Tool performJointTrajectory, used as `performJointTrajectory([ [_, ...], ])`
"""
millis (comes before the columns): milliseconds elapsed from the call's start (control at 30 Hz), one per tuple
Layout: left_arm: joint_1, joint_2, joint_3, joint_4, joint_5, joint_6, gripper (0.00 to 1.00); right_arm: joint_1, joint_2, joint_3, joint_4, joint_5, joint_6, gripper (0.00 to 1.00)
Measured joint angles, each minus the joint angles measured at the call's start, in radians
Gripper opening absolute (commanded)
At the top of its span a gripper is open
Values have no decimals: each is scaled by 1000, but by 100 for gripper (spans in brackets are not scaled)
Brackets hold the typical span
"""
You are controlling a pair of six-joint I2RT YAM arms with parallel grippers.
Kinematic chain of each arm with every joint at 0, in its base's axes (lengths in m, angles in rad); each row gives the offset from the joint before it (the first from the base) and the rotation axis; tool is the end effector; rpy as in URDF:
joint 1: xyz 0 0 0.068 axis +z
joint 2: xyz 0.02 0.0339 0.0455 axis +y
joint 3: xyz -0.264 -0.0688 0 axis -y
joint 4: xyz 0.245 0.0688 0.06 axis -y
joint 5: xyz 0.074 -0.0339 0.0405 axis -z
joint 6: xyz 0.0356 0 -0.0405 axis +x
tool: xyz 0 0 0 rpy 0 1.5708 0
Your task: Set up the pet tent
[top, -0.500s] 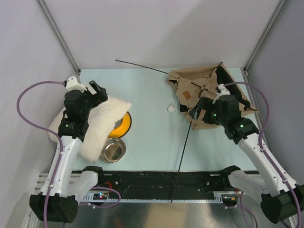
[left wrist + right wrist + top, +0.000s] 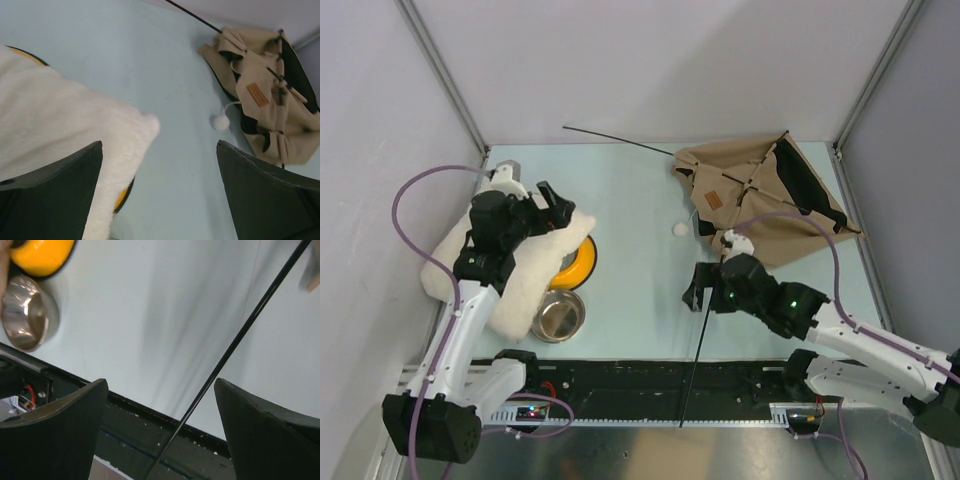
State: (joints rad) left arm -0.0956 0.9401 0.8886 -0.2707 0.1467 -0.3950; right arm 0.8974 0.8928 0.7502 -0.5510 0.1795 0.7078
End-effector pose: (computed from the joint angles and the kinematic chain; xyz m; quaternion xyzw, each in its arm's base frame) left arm 0.2142 -0.0258 0.3394 -0.0783 0.8065 -0.1993 0.5511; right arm 0.1230 0.1440 0.2740 -0.0475 0.9013 0.2478 0.3522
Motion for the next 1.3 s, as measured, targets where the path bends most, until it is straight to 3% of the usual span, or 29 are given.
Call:
performJointTrajectory([
  [267, -67, 64, -26, 8, 126, 3, 97, 230, 53, -70, -74, 166, 267, 82],
  [567, -144, 76, -44, 16, 150, -10, 98, 270, 146, -134, -60, 237, 434, 56],
  [733, -151, 76, -53, 22, 152, -16, 98, 265, 188, -152, -26, 244, 492, 24],
  [867, -159, 77, -57, 23, 171, -13, 99, 266, 182, -165, -24, 261, 549, 4],
  [1300, -250, 139, -57, 101, 237, -50, 100, 244, -115, -171, -46, 285, 596, 0],
])
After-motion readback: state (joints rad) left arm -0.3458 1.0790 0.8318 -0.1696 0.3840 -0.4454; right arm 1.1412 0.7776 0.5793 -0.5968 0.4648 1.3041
